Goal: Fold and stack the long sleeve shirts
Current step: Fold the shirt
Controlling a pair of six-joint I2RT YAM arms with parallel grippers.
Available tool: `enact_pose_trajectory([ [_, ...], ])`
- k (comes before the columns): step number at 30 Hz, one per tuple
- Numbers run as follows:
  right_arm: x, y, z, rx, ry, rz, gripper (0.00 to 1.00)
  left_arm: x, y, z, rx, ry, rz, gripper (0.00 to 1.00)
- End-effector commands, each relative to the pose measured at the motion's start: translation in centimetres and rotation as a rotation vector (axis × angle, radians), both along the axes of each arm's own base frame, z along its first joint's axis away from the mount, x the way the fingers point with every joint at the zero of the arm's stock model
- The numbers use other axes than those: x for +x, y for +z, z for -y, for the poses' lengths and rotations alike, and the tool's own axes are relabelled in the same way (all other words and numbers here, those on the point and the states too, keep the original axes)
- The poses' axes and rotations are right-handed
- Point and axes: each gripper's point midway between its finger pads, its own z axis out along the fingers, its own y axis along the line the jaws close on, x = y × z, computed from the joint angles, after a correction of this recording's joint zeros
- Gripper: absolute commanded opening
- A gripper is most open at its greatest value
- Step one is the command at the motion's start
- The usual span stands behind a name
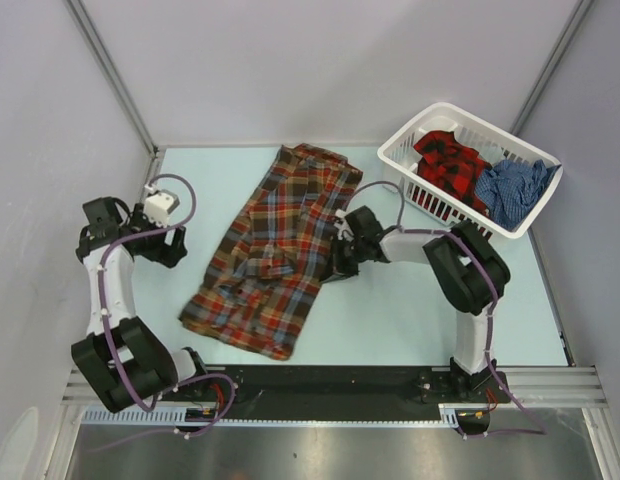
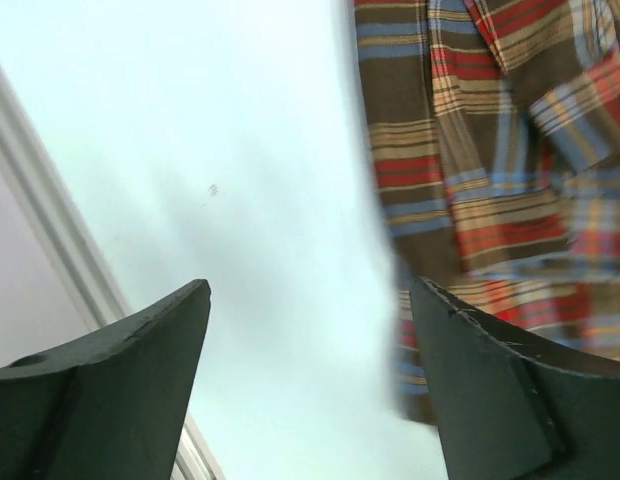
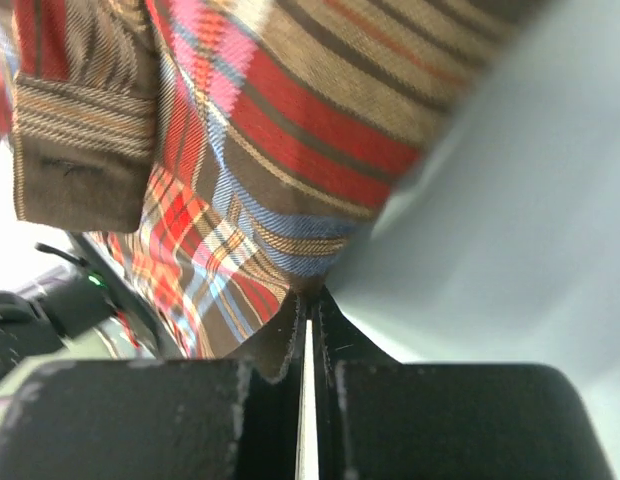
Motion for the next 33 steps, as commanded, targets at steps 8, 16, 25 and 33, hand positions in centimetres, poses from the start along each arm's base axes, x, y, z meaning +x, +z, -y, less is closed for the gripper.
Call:
enact_pose_trajectory([
  [8,-1.9,-3.7,17.8,-0.402,0.268,-0.048,0.0,-1.6,3.3,7.7,0.056,-0.363,0.231,0.99],
  [16,-1.7,-0.3,19.2,-0.412,0.515,0.146,0.54,-5.0,1.1,12.7,0.074,-0.689,0.232,0.96],
  [25,-7.2,4.1,15.6,-0.301,0.91,0.542,0.57,-13.8,-8.3,18.9,0.268,-1.222,0.112,0.89],
  [33,-11.1,-1.5,12.4,-0.321,1.097,0.582,0.4,-16.6,-12.9,21.5,0.281,-1.402,-0.023,0.59],
])
